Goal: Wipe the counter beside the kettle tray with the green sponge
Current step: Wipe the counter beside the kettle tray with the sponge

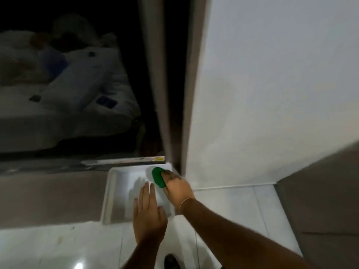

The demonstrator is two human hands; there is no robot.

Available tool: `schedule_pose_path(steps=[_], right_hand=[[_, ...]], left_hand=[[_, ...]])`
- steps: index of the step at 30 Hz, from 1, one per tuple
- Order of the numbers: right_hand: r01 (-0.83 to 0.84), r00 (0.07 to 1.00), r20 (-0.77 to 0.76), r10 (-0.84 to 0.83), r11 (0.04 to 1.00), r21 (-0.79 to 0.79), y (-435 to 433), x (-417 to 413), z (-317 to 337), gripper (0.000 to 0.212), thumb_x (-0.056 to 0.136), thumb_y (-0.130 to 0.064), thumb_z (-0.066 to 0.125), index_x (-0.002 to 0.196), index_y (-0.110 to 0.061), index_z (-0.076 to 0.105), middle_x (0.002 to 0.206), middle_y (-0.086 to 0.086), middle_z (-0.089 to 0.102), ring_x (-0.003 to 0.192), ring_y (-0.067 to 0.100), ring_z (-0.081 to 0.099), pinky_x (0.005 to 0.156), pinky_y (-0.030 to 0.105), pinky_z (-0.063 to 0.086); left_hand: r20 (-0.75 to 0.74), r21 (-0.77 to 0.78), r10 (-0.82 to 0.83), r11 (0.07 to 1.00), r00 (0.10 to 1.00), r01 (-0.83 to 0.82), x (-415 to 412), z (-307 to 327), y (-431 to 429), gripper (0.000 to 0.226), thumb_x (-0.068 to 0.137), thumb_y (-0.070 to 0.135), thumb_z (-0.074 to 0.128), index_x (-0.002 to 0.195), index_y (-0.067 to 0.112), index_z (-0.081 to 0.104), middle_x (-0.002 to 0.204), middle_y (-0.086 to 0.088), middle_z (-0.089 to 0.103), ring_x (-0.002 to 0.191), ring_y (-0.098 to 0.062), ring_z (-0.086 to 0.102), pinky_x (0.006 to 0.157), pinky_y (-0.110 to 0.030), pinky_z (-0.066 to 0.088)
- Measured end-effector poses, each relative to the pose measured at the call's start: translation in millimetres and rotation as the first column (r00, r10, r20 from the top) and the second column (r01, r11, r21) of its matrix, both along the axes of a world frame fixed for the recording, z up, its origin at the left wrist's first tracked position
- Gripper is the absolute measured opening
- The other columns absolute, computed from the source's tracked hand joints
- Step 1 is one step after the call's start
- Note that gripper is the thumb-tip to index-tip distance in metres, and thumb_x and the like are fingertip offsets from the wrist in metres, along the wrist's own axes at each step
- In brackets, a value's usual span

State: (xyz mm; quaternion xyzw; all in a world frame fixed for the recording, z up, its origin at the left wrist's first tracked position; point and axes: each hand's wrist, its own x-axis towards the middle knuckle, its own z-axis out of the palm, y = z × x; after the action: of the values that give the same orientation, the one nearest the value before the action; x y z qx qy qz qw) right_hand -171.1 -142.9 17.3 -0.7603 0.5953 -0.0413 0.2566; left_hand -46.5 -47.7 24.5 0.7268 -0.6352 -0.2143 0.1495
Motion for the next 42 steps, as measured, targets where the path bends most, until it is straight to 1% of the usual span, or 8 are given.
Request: schedule_pose_path(steps=[6,10,19,23,28,33,38,42], right_hand=[[0.365,0.929,0.128,-0.347,0.917,-0.162,76,-150,17,0.058,0.103,-0.028,0.054,0.158,-0.012,0.045,0.16,0.014,0.051,0.141,0.035,0.056,0.115,0.042,0.05],[0.649,0.759,0.136,-0.636,0.754,-0.099,140,-276,20,0.059,0.101,-0.023,0.058,0.158,-0.012,0.046,0.161,0.013,0.05,0.143,0.034,0.055,0.115,0.04,0.047],[0.992,0.116,0.233,-0.966,0.1,-0.078,326,-555,31,0.059,0.099,-0.019,0.061,0.157,-0.02,0.049,0.168,0.003,0.041,0.154,0.023,0.043,0.124,0.037,0.038],[0.959,-0.176,0.324,-0.93,-0.237,-0.157,409,-659,57,0.06,0.095,-0.005,0.064,0.154,-0.012,0.054,0.162,0.009,0.05,0.151,0.027,0.047,0.124,0.038,0.036],[0.808,-0.465,0.329,-0.822,-0.546,-0.222,501,-760,76,0.059,0.098,-0.006,0.062,0.156,-0.008,0.049,0.164,0.014,0.047,0.149,0.035,0.048,0.125,0.044,0.036],[0.845,-0.52,0.067,-0.851,-0.525,-0.105,514,-820,62,0.063,0.106,-0.015,0.05,0.165,-0.01,0.03,0.175,0.013,0.023,0.16,0.035,0.025,0.131,0.048,0.025],[0.908,-0.389,0.008,-0.921,-0.385,-0.169,437,-830,42,0.075,0.099,-0.009,0.051,0.168,-0.014,0.021,0.178,0.009,0.011,0.165,0.028,0.007,0.135,0.043,0.006],[0.98,-0.144,-0.015,-0.99,-0.14,-0.143,406,-801,23,0.078,0.097,-0.002,0.052,0.167,-0.019,0.023,0.177,0.002,0.013,0.165,0.021,0.007,0.135,0.043,0.008]], left_hand=[[-0.013,-0.044,-0.407,0.913,0.913,0.406,-123,7,-9,0.086,0.082,0.028,0.04,0.163,0.002,0.035,0.172,-0.018,0.035,0.157,-0.037,0.038,0.129,-0.06,0.028],[0.053,-0.046,-0.658,0.75,0.751,0.66,-245,11,-4,0.082,0.083,0.023,0.047,0.162,0.002,0.037,0.171,-0.019,0.038,0.157,-0.039,0.04,0.127,-0.062,0.032],[0.186,-0.006,-0.951,0.25,0.247,0.968,-542,11,75,0.083,0.087,0.033,0.033,0.166,0.005,0.029,0.176,-0.016,0.027,0.162,-0.035,0.029,0.129,-0.059,0.026],[0.221,-0.037,-0.975,0.014,0.022,0.999,-663,24,108,0.083,0.092,0.034,0.024,0.17,0.01,0.008,0.181,-0.01,0.006,0.167,-0.029,0.005,0.135,-0.055,0.01],[0.264,-0.021,-0.955,-0.145,-0.135,0.989,-785,42,140,0.09,0.101,0.033,0.04,0.169,0.018,-0.017,0.18,-0.003,-0.019,0.165,-0.021,-0.02,0.135,-0.05,-0.007],[0.288,0.058,-0.927,-0.231,-0.238,0.971,-858,34,148,0.095,0.101,0.037,0.045,0.167,0.017,-0.02,0.18,-0.005,-0.021,0.165,-0.023,-0.021,0.136,-0.05,-0.005],[0.276,0.109,-0.904,-0.307,-0.326,0.945,-902,7,149,0.1,0.1,0.041,0.049,0.167,0.013,-0.02,0.179,-0.01,-0.021,0.165,-0.026,-0.019,0.136,-0.051,-0.004],[0.262,0.095,-0.912,-0.3,-0.315,0.949,-923,-9,147,0.103,0.099,0.042,0.05,0.166,0.011,-0.022,0.179,-0.012,-0.023,0.165,-0.027,-0.019,0.135,-0.048,-0.005]])
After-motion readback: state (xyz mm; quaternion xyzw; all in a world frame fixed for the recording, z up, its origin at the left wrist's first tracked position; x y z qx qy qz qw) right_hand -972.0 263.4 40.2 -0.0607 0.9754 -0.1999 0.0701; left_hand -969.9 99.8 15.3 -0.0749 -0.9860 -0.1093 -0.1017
